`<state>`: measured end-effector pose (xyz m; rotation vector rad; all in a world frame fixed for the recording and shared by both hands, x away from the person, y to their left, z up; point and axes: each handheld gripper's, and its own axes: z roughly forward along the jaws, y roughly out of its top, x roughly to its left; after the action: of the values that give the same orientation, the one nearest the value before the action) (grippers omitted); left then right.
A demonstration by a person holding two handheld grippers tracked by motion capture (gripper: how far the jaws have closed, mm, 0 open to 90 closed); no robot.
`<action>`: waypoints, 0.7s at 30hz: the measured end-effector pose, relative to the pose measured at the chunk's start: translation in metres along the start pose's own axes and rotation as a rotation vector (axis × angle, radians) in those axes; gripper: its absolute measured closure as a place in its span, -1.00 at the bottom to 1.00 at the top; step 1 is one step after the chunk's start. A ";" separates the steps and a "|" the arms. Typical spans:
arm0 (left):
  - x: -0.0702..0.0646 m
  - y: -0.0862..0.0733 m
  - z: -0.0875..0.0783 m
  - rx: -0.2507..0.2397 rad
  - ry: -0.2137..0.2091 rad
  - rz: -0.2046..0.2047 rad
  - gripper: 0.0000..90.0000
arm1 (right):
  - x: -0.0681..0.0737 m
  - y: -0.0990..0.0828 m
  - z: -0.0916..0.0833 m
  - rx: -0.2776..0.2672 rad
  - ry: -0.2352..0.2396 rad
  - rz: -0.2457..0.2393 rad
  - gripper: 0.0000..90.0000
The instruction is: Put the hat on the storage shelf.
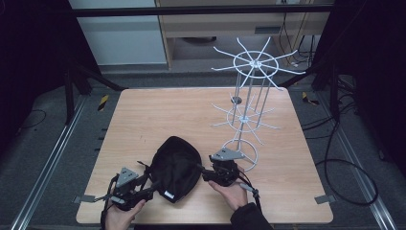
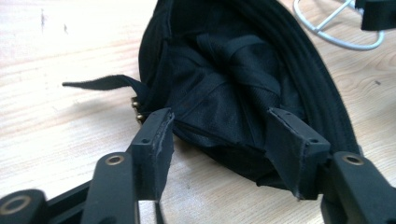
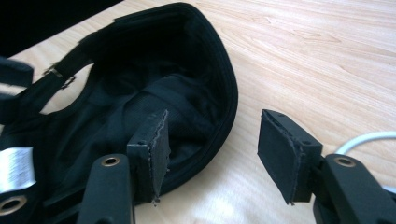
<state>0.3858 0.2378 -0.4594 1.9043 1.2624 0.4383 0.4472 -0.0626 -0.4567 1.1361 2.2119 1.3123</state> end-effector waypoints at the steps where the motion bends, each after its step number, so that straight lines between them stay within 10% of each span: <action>1: 0.001 0.000 0.002 0.008 0.001 -0.012 -0.13 | -0.001 0.001 0.007 0.003 -0.009 0.004 -0.04; 13: 0.006 -0.002 0.017 0.079 0.036 -0.013 0.07 | -0.006 -0.002 0.047 0.060 -0.033 0.041 0.02; 21: 0.010 -0.003 0.020 0.131 0.051 -0.008 0.45 | -0.002 -0.004 0.054 0.112 0.002 0.051 0.54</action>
<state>0.4012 0.2390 -0.4757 2.0075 1.3606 0.4109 0.4803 -0.0337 -0.4885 1.2390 2.2979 1.2226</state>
